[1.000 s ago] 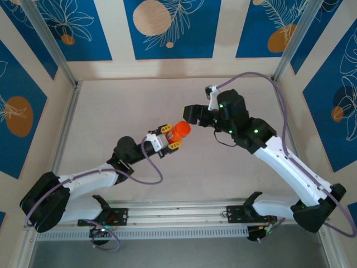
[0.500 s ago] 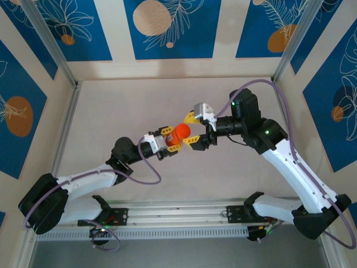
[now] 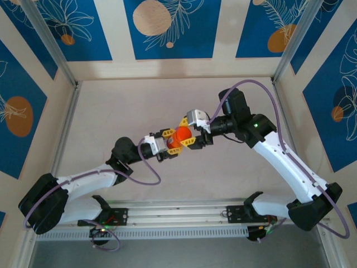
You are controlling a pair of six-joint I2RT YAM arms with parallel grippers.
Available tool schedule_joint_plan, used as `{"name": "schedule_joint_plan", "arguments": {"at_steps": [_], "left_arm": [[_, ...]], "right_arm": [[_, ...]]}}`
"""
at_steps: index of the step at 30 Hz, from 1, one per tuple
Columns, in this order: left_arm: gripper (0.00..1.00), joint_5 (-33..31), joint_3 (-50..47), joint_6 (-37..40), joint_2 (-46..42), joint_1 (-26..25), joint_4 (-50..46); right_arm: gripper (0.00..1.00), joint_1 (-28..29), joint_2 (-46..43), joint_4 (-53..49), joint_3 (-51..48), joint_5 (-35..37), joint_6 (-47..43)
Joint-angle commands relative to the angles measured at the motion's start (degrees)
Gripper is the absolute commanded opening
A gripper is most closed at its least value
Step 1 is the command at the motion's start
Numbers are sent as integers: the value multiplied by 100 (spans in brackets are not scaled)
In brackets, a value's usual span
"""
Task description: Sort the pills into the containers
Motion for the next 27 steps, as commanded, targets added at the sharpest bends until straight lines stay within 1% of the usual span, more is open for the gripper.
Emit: {"name": "schedule_joint_plan", "arguments": {"at_steps": [1,3,5,7,9,11,13,14,16,18,19,21,24,27], "left_arm": [[0,132,79,-86,-20,36,260],[0,20,68,-80,-20,41,313],[0,-144,60,-70,-37,35,372],[0,-325,73,-17,-76,40,352],[0,-442,102,88,-115,39,304],[0,-555,137,187,-156,35,187],[0,-616,188,323,-186,40,59],[0,-640,223,355,-194,42,9],[0,-680,263,416,-188,28,-52],[0,-732,277,440,-186,35,-77],[0,-760,282,464,-191,26,-83],[0,-824,273,472,-189,17,-69],[0,-871,247,475,-197,-10,-38],[0,-910,214,534,-213,-52,-101]], "right_arm": [[41,3,29,-110,-59,-12,-13],[39,56,7,-1,-96,168,173],[39,171,-22,242,-201,701,564],[39,318,-68,646,-402,1411,1240],[39,508,-47,1011,-577,2356,2131],[39,670,15,1152,-676,3228,3063],[38,787,61,1161,-777,4032,4178],[38,811,66,1117,-816,4324,4677],[34,851,103,882,-838,4970,5895],[35,901,180,553,-755,5301,6837],[36,939,236,445,-722,5375,7129],[39,1101,266,360,-722,5732,7575],[38,1362,173,554,-926,6337,8067],[36,1396,102,441,-1030,6702,9040]]}}
